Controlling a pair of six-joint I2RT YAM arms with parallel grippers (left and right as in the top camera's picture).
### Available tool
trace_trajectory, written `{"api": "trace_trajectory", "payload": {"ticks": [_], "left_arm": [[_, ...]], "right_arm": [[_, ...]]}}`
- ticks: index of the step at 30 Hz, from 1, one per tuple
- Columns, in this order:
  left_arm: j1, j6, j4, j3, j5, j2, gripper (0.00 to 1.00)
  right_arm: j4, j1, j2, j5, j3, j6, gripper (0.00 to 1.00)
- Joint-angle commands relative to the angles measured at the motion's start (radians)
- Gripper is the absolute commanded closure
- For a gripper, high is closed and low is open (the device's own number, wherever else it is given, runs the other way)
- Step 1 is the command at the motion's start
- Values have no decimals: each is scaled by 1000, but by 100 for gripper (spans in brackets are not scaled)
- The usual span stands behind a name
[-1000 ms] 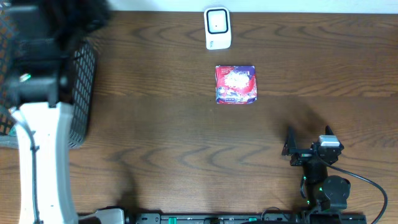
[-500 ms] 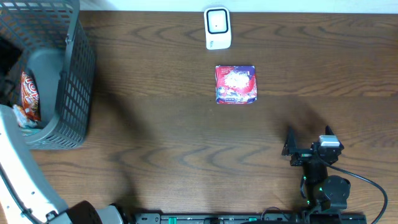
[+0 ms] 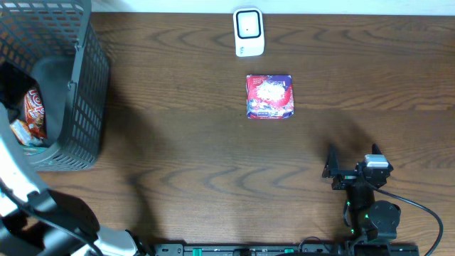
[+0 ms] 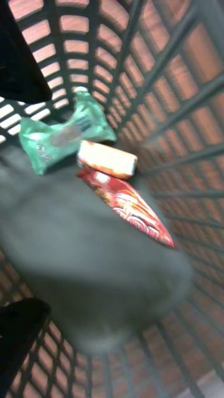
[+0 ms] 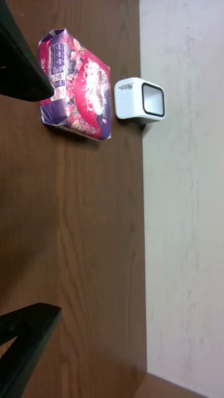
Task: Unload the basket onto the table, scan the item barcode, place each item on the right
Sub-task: 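Move the left gripper back into the grey basket, then grasp the green wipes packet in the basket with the left gripper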
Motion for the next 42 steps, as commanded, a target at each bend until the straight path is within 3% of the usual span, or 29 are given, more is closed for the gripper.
{"api": "trace_trajectory", "payload": {"ticks": [1,20,42], "left_arm": [[3,-32,-48,-2,-104,62,0],[7,-140,-126,-56,-159,313,1],[52,-151,-75,-63,-159,411,0]], "right_arm": [[-1,3,-6,2,-5,14,1],[-1,3,-6,2,-5,14,1],[0,3,-6,2,-5,14,1]]}}
